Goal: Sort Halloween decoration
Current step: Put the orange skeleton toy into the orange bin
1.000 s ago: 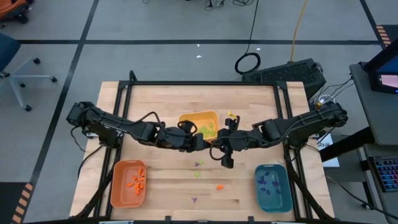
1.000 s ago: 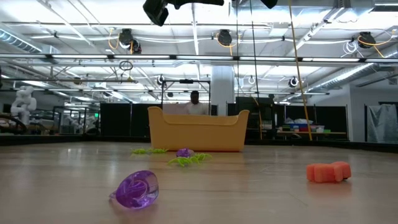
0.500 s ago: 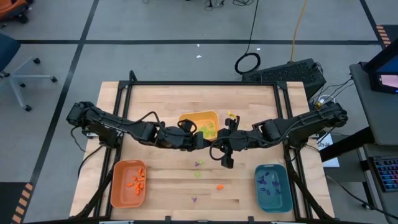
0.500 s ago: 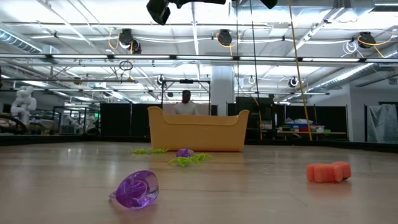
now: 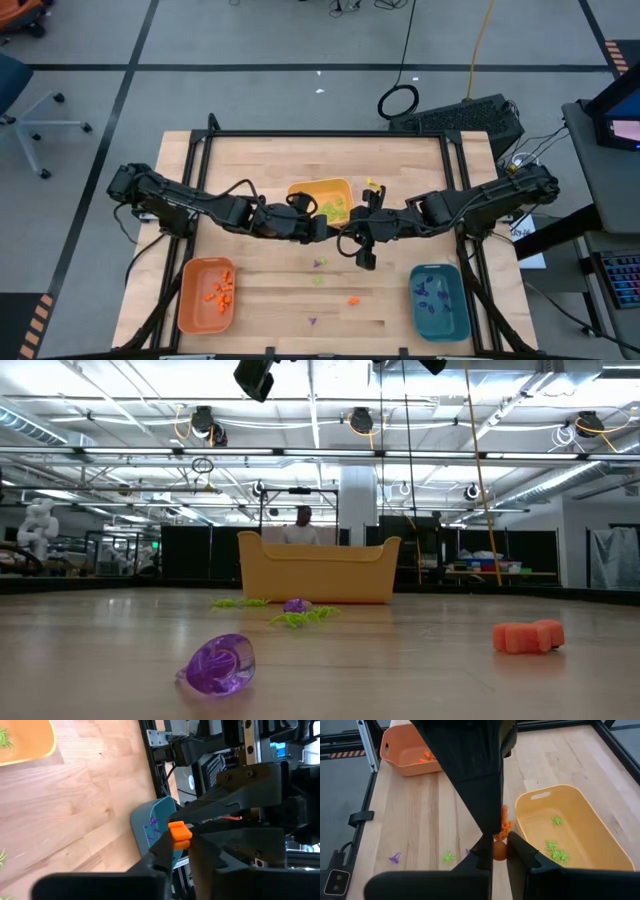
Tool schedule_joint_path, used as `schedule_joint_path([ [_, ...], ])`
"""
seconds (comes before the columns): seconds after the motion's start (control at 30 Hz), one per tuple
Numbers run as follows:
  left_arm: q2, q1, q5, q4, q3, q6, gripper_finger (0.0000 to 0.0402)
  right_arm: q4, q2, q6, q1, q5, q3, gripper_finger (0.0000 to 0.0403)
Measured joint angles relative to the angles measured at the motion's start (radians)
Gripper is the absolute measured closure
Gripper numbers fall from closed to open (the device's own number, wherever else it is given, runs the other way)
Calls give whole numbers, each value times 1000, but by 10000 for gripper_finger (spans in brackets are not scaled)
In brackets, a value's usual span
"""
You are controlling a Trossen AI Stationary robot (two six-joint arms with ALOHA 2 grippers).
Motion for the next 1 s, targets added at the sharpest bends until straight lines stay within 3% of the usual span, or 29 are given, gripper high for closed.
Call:
schedule_joint_path([
  [0.13,0,0,1,-4,0,1,392,-2,0,-6,0,0,0,386],
  [0.5,0,0,2,4,0,20,390,-8,0,-15,3,-29,0,309],
  [0.73,-1,-3,1,4,0,28,391,-121,-9,21,3,-82,-1,260],
  [1.0,-21,-47,-24,-11,0,47,391,-183,-74,58,3,-80,-1,247],
])
